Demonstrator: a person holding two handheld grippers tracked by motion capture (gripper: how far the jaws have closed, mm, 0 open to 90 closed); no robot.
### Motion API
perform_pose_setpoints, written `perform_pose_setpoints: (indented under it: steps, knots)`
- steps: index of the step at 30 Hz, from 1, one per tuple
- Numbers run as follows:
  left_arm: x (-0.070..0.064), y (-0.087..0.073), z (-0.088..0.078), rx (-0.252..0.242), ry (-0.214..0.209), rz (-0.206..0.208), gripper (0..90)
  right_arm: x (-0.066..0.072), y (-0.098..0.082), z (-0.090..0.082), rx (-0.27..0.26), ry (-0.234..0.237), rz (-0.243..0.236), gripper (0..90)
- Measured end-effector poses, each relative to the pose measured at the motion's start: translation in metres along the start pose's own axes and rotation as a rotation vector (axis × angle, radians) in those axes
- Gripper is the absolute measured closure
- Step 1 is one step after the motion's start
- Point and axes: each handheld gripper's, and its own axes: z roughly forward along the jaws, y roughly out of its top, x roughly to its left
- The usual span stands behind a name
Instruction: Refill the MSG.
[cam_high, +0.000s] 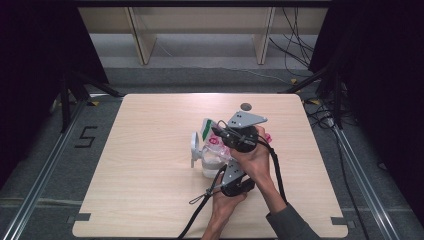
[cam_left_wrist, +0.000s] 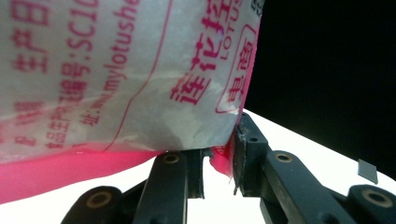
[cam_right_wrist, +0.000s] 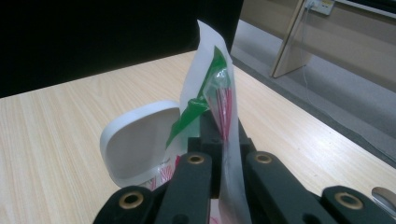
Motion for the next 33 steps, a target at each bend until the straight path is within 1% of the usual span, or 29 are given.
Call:
perform_pose_setpoints:
  steps: [2,3,4,5,6,7,9,10,11,12,13,14,16,17,18,19,20,21,22,23,24,25,26,27,28,29,30,31,33]
  knots:
    - [0.0005,-0.0005,0.0008,-0.009,-0.007,-0.004,75.9,-0.0001,0.0001,-0.0001,-0.005,0.001,0.000,90.0]
    - [0.0007,-0.0004,0.0008,-0.009,-0.011,-0.005,75.8,0.0006,-0.0003,0.0006,-0.013,-0.004,0.011,90.0]
    - [0.0007,-0.0004,0.0007,-0.009,-0.011,-0.004,75.8,0.0001,-0.0003,0.0004,-0.011,-0.006,0.007,90.0]
    - [0.0007,-0.0004,0.0007,-0.009,-0.011,-0.004,75.8,0.0010,-0.0003,0.0006,-0.007,0.004,0.018,90.0]
    - [0.0003,-0.0006,0.0007,-0.010,-0.004,-0.004,75.8,-0.0001,0.0000,0.0001,-0.005,0.004,0.001,90.0]
    - [0.0005,-0.0010,0.0014,-0.016,-0.007,-0.006,75.8,0.0000,-0.0001,0.0003,-0.005,0.003,0.000,90.0]
    - [0.0006,-0.0007,0.0012,-0.014,-0.009,-0.007,75.8,0.0004,-0.0004,0.0006,0.000,0.008,0.017,90.0]
    - [0.0008,-0.0004,0.0007,-0.008,-0.012,-0.003,75.8,0.0003,-0.0003,0.0003,-0.001,0.007,0.017,90.0]
    - [0.0001,0.0000,-0.0001,0.000,0.000,0.000,75.9,0.0007,-0.0003,0.0005,-0.007,0.004,0.017,90.0]
    - [0.0001,-0.0004,0.0002,-0.005,-0.003,-0.002,75.8,0.0005,-0.0003,0.0006,-0.020,-0.009,0.004,90.0]
    - [0.0001,-0.0004,0.0001,-0.001,-0.001,-0.003,75.8,-0.0002,0.0002,0.0000,-0.007,0.000,-0.006,90.0]
    - [0.0002,-0.0004,0.0001,-0.001,-0.002,-0.005,75.9,0.0004,-0.0003,0.0009,-0.012,-0.005,0.001,90.0]
    - [0.0011,-0.0013,0.0012,-0.018,-0.011,-0.005,75.8,0.0011,-0.0005,0.0008,-0.007,-0.003,0.010,90.0]
    - [0.0012,-0.0013,0.0008,-0.015,-0.009,-0.004,75.9,0.0013,-0.0007,0.0008,-0.016,-0.013,0.012,90.0]
    - [0.0010,-0.0008,-0.0004,-0.001,-0.001,-0.002,75.9,0.0019,-0.0004,0.0004,-0.005,-0.002,0.015,90.0]
    - [0.0010,-0.0009,-0.0001,-0.005,-0.003,-0.003,75.9,0.0015,-0.0004,0.0016,-0.016,-0.009,-0.001,90.0]
    - [0.0013,-0.0011,0.0010,-0.018,-0.012,-0.006,75.9,0.0016,-0.0004,0.0017,-0.014,-0.008,0.000,90.0]
    - [0.0009,-0.0006,-0.0002,-0.005,-0.004,-0.002,75.9,0.0018,-0.0003,0.0017,-0.014,-0.008,0.002,90.0]
    - [0.0010,-0.0008,0.0003,-0.009,-0.004,-0.002,75.9,0.0025,-0.0002,0.0014,-0.007,-0.003,0.008,90.0]
    - [0.0012,-0.0010,0.0002,-0.009,-0.006,-0.001,75.9,0.0022,-0.0002,0.0013,0.001,0.009,-0.001,90.0]
    - [0.0012,-0.0010,-0.0002,-0.002,-0.002,0.000,75.8,0.0028,-0.0003,0.0017,0.000,0.002,0.004,90.0]
    - [0.0012,-0.0009,-0.0002,-0.001,-0.003,-0.001,75.9,0.0026,-0.0003,0.0016,0.011,0.006,0.000,90.0]
    - [0.0012,-0.0008,-0.0003,0.000,-0.002,0.000,75.9,0.0016,-0.0008,0.0022,0.005,0.000,-0.020,90.0]
    - [0.0012,-0.0007,-0.0004,0.000,-0.002,0.000,75.9,0.0024,-0.0009,0.0033,-0.008,-0.011,-0.009,90.0]
    - [0.0013,-0.0008,-0.0003,-0.002,-0.002,0.002,75.9,0.0019,-0.0005,0.0020,0.006,0.001,-0.016,90.0]
    - [0.0015,-0.0008,-0.0003,-0.002,-0.003,0.001,75.9,0.0030,-0.0002,0.0015,0.007,0.008,0.002,90.0]
    - [0.0020,-0.0009,0.0003,-0.009,-0.014,-0.001,75.9,0.0029,0.0000,0.0012,0.006,0.009,0.003,90.0]
    - [0.0019,-0.0007,0.0002,-0.008,-0.013,0.000,75.9,0.0030,-0.0002,0.0015,0.000,0.004,0.005,90.0]
    - [0.0019,-0.0008,0.0001,-0.001,-0.005,0.002,75.9,0.0029,-0.0004,0.0021,0.009,0.004,-0.003,90.0]
